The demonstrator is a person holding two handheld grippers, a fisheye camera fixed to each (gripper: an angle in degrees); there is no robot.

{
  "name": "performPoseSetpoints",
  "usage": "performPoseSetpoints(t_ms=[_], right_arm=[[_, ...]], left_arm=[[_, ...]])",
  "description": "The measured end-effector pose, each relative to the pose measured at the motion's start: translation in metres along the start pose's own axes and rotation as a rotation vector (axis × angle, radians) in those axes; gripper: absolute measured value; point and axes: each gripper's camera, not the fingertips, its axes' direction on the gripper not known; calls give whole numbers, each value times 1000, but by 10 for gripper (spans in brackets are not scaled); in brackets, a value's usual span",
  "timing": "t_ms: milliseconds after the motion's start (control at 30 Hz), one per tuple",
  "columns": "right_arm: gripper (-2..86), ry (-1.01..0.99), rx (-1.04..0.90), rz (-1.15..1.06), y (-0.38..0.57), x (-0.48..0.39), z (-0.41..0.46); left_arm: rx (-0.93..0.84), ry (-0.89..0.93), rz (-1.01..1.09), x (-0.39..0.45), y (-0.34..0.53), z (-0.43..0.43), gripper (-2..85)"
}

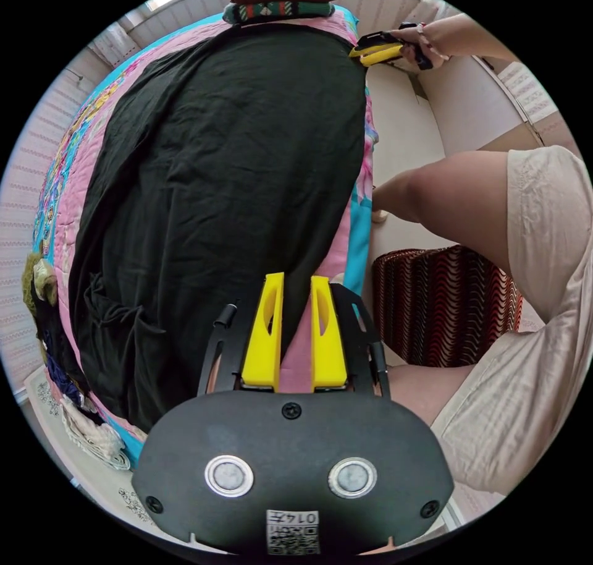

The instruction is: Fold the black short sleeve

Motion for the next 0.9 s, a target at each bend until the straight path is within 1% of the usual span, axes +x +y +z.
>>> performPoseSetpoints(t_ms=[167, 233, 367, 467, 533, 600, 633, 667, 833, 900], right_arm=[[35, 22, -12, -82, 6, 10, -6], [60, 29, 10, -57, 8, 23, -9], [143, -30, 22, 66, 4, 64, 5], [165, -56, 16, 90, -2, 76, 29], [161, -62, 25, 117, -1, 83, 34], [125, -80, 43, 108, 5, 89, 26], [92, -116, 53, 73, 8, 88, 22], [28, -164, 66, 64, 11, 90, 16], [11, -56, 30, -33, 13, 73, 4], [8, 35, 15, -96, 14, 54, -3]], left_arm=[[24, 65, -63, -4, 9, -1, 37], [25, 72, -66, -3, 11, 2, 38], [31, 66, -63, 2, 15, 5, 46], [23, 59, -61, 6, 17, 7, 47], [17, 52, -55, 7, 17, 9, 42], [14, 61, -56, 8, 18, 9, 21], [16, 63, -60, 7, 19, 9, 8], [11, 69, -62, 6, 20, 10, 0], [25, 55, -33, 8, 25, 5, -8], [33, 64, -34, 7, 27, 0, -9]])
